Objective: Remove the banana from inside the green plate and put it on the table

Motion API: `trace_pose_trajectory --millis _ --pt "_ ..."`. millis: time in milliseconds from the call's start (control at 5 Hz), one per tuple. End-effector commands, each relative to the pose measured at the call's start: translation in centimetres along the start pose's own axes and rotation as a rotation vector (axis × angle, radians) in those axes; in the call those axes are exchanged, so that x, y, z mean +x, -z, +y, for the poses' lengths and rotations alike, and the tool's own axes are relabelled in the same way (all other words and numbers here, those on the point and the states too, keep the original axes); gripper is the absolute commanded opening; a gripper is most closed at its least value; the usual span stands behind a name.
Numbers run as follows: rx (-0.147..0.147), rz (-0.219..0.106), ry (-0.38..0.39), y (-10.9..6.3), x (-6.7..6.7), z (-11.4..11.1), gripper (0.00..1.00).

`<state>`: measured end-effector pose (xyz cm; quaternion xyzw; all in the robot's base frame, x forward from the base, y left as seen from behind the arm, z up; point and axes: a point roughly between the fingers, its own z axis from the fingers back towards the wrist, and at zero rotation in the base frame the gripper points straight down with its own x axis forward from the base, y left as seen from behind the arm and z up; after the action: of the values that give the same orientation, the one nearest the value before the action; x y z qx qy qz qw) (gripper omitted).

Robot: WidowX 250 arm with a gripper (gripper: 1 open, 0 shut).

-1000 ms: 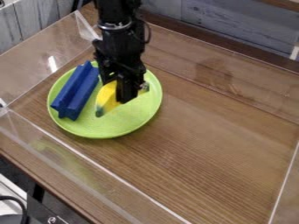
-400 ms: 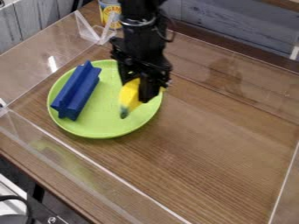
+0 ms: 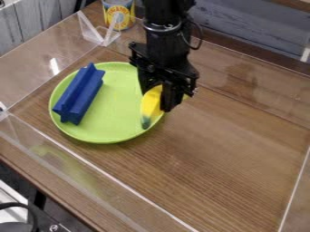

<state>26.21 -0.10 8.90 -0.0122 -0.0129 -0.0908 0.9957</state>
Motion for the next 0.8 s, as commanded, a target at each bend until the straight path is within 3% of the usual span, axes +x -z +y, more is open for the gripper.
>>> trace_pose_trajectory --millis 0,600 --pt "0.012 -0.088 0.002 -2.2 1.1 -0.6 0.0" --pt "0.0 -0.085 -0.008 -1.4 1.3 -2.2 0.0"
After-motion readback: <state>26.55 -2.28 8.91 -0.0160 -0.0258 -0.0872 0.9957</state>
